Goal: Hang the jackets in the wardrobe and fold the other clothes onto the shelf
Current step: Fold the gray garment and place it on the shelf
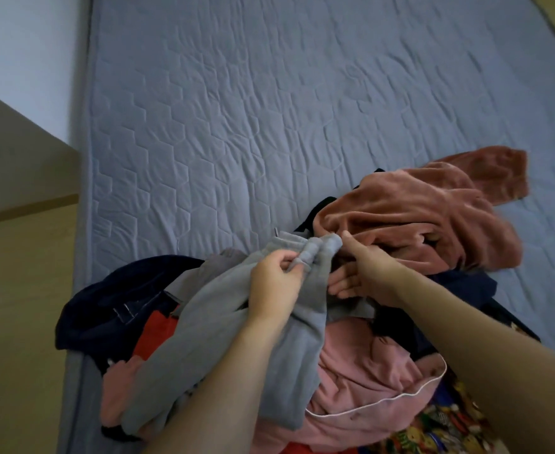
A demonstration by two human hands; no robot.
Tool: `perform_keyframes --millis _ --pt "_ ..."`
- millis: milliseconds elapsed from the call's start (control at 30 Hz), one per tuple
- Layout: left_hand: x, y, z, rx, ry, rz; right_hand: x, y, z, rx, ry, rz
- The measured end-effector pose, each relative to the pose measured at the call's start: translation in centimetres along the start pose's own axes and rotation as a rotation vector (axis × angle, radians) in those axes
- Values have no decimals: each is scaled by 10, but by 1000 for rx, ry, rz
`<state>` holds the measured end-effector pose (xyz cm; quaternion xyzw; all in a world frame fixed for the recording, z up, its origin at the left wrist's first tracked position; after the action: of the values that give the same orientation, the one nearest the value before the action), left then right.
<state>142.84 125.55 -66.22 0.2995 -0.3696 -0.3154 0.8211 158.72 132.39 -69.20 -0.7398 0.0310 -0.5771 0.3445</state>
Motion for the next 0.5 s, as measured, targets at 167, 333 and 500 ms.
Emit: perform_keyframes --millis 167,333,500 --pt "-8 6 3 116 153 25 -22 -26 11 296 76 66" --pt "-7 7 -10 100 95 38 -33 -39 7 205 76 129" --pt "-3 10 -6 79 156 -33 -35 -40 5 130 116 158"
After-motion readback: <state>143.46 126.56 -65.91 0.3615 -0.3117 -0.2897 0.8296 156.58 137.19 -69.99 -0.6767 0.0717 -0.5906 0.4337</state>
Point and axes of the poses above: each hand's wrist, its own x-axis away from the middle knuckle, its own z-axis out of the back of the hand, y = z × x, the point moved 6 cm from there along -x, towards the middle knuckle, and after that the axes turned 3 degrees about z, right-handed, at the moved point
